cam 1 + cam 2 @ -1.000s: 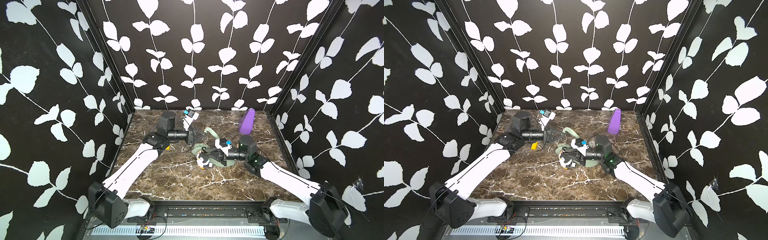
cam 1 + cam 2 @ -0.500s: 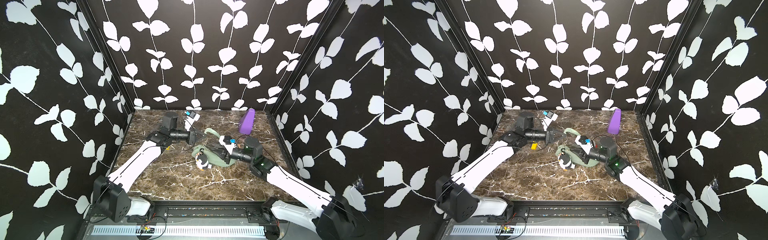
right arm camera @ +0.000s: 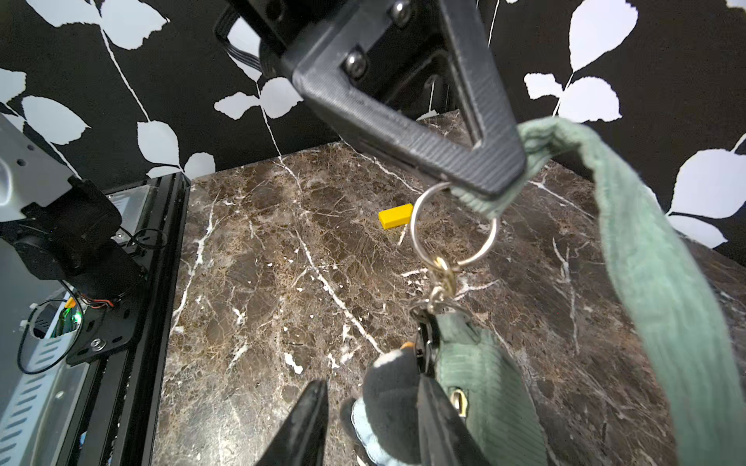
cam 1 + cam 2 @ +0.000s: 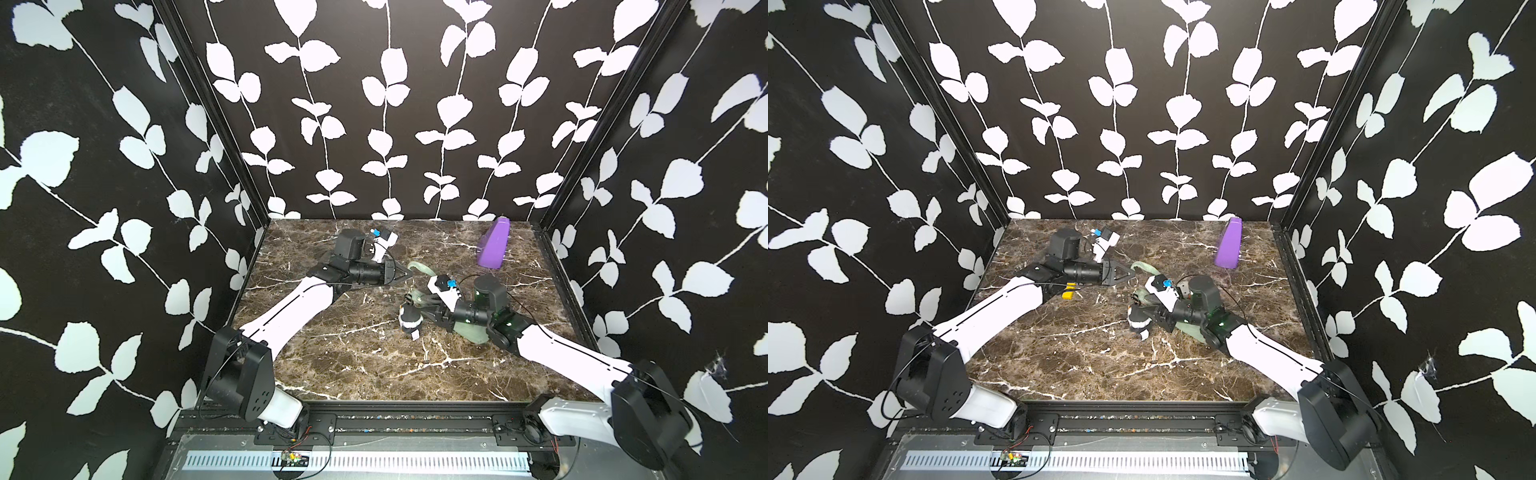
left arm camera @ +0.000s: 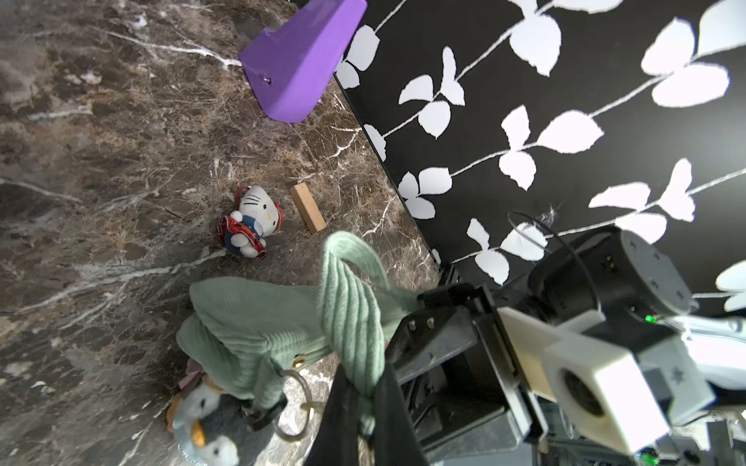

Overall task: Remove the decoration from the bag
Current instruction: Remove the decoration item from the bag.

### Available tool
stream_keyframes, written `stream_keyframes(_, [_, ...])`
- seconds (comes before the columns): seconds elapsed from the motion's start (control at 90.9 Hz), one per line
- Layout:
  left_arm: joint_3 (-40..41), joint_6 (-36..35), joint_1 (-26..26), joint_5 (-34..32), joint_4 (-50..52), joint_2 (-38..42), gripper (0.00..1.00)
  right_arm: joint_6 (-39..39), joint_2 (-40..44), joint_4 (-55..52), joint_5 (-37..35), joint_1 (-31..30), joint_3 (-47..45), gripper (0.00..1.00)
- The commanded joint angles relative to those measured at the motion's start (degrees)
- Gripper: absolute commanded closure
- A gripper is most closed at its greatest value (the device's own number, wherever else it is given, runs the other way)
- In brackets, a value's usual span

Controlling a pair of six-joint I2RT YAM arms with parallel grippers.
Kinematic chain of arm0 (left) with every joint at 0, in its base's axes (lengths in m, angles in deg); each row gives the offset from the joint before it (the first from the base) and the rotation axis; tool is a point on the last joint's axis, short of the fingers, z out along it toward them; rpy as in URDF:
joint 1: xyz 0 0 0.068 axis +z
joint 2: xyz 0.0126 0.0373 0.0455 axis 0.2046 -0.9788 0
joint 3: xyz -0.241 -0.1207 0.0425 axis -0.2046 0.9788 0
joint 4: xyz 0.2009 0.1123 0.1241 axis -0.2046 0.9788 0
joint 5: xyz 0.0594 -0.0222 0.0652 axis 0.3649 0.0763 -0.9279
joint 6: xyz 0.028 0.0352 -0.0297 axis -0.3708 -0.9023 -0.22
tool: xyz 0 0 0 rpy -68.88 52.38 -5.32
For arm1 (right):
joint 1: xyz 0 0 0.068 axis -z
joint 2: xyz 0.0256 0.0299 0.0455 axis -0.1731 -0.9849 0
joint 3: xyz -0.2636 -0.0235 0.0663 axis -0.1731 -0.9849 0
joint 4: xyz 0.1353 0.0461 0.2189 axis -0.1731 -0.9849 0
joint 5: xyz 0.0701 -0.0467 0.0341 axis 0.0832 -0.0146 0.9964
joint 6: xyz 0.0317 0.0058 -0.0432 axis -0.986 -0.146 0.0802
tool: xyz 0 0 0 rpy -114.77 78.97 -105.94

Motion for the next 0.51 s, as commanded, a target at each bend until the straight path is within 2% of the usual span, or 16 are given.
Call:
stream_keyframes(0.0, [1.26,2.99,0.30,0.36,-4.82,0.41,1.00,-0.24,-0.84,5.23,-2.05,0.23,-1.11,0.60])
stream_keyframes(0.165, [1.09,0.47,0.30,3.16,-4.60,0.02,1.00,2.46,-2.43,8.05,-5.12,0.84,-1.87,0.55])
stream_keyframes(0.363, [-0.80,-1.33,0.32,6.25,-2.97,-0.87,1.00,2.20,-6.25,12.56,0.04,3.47,-0.23,0.51])
stream_keyframes(0.495, [-1.25,-1.64,0.23,7.70,-2.24,-0.99,1.00,3.24,-8.63,15.46,0.21,4.22,0.57,0.49])
